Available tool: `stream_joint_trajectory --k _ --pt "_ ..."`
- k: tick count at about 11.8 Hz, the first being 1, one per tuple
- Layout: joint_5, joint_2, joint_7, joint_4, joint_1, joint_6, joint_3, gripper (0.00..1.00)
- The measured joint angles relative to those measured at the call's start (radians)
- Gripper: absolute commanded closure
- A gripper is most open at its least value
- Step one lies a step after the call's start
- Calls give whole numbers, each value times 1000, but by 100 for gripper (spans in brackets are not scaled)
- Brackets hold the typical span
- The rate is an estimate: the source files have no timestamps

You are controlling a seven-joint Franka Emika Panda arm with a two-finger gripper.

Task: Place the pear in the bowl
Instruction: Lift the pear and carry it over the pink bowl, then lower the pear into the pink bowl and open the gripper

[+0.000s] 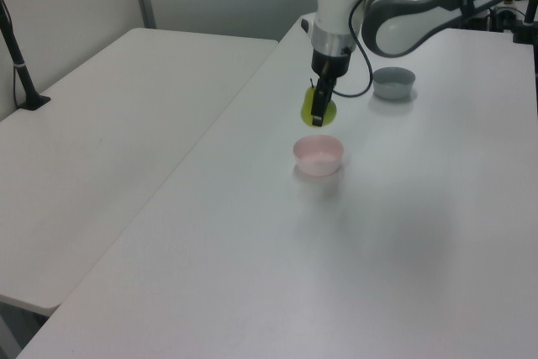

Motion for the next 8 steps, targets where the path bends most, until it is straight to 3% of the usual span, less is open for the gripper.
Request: stream_joint_trajectory --k 8 --pt "-33 44 23 -86 -2 138 -1 47"
